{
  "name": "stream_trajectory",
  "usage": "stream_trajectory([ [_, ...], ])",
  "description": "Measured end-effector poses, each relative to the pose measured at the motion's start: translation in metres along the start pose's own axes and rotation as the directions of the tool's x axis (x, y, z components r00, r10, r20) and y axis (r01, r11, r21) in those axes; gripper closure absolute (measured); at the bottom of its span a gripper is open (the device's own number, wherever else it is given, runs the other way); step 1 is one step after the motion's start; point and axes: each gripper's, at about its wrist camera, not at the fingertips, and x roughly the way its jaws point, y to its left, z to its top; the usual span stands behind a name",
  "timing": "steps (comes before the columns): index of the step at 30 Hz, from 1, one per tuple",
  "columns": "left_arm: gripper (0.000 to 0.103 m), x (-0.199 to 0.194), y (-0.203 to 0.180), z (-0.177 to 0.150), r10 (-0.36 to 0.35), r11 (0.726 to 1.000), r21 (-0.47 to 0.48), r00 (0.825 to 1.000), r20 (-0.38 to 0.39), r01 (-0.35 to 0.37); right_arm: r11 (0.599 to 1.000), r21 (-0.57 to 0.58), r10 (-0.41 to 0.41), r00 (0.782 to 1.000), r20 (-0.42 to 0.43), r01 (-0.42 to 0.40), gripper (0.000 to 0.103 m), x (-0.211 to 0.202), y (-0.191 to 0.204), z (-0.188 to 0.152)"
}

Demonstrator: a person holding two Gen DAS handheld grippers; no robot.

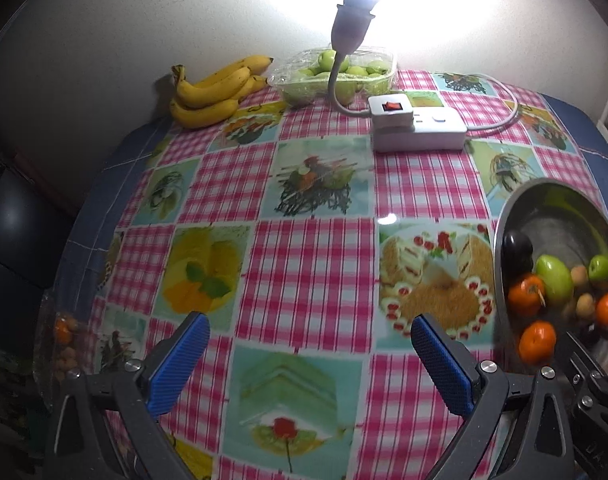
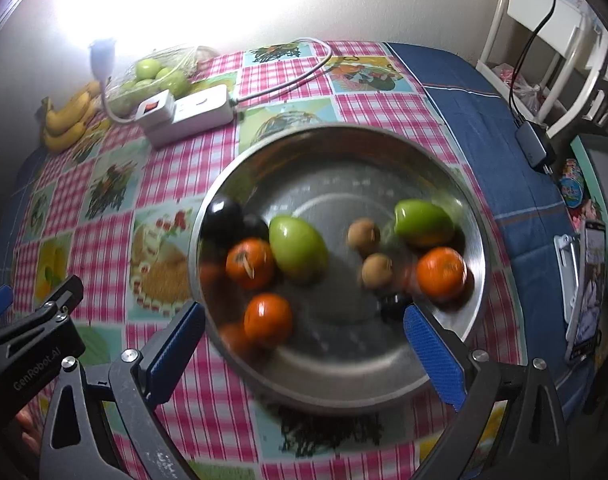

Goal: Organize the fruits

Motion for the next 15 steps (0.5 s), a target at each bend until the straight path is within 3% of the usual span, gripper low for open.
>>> stream_trajectory([
  [9, 0.001, -0.016, 0.015, -0.037, -0.032, 0.999, 0.021, 0.999, 0.007, 0.032, 1.000, 0.000, 0.022, 1.000, -0.010, -0.022, 0.003, -0.010, 0.006, -0.042],
  [15, 0.001, -0.021, 0.020, -0.050, -0.040, 0.999, 0.029, 0.999, 0.010, 0.040, 1.000, 0.020, 0.009, 0.999, 0.044, -0.010, 0.003, -0.027, 0.004, -0.046],
])
